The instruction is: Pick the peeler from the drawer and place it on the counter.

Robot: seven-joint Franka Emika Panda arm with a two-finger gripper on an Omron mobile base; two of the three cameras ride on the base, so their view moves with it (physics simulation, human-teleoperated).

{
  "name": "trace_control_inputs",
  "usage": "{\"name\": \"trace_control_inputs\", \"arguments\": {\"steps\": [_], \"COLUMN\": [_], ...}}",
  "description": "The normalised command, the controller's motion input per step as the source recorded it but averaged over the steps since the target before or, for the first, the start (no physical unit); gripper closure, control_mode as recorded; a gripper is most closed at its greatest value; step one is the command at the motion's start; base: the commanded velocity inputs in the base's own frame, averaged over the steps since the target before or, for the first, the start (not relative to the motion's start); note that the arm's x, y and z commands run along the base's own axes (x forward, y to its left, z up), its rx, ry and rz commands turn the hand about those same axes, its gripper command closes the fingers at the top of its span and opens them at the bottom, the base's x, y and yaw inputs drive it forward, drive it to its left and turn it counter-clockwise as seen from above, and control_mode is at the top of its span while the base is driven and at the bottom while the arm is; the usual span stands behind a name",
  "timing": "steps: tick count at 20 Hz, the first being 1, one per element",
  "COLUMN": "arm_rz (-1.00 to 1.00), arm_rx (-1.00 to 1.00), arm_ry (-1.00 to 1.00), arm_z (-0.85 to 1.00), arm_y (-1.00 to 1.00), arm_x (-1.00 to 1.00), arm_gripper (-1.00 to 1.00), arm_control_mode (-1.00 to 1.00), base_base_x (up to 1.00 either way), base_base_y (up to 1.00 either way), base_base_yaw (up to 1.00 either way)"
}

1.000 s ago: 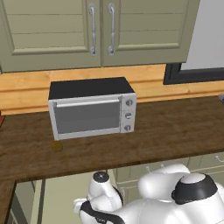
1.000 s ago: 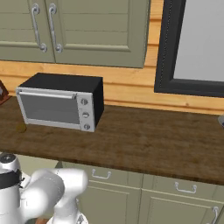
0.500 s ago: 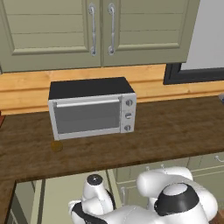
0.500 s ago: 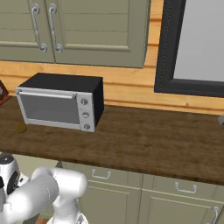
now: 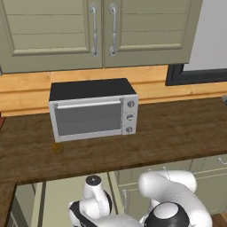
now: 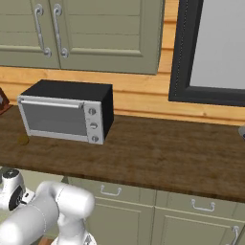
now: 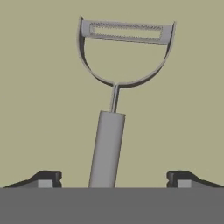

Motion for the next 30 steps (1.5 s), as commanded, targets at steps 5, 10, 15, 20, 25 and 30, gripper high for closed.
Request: {"name": "trace_control_inputs", "arguments": {"steps": [5, 10, 15, 20, 25, 30], "arm_rz": [0.00, 0.00, 0.00, 0.00, 0.00, 0.00], "arm_rx": [0.00, 0.00, 0.00, 0.00, 0.00, 0.00], "arm_ry": [0.00, 0.00, 0.00, 0.00, -0.01, -0.08], "arm_z": [0.00, -0.02, 0.63, 1.00, 1.00, 1.00], "arm_y": [0.00, 0.00, 0.00, 0.00, 0.00, -0.02], "arm_x": [0.00, -0.05, -0.24, -0.73, -0.84, -0.03], "arm_gripper": [1.00, 1.00, 1.00, 1.00, 1.00, 1.00], "arm_control_mode": [-1.00, -1.00, -1.00, -1.00, -1.00, -1.00], "base_base_x": [0.00, 0.00, 0.00, 0.00, 0.00, 0.00], "base_base_y": [0.00, 0.00, 0.00, 0.00, 0.00, 0.00], "base_base_yaw": [0.00, 0.00, 0.00, 0.00, 0.00, 0.00]}}
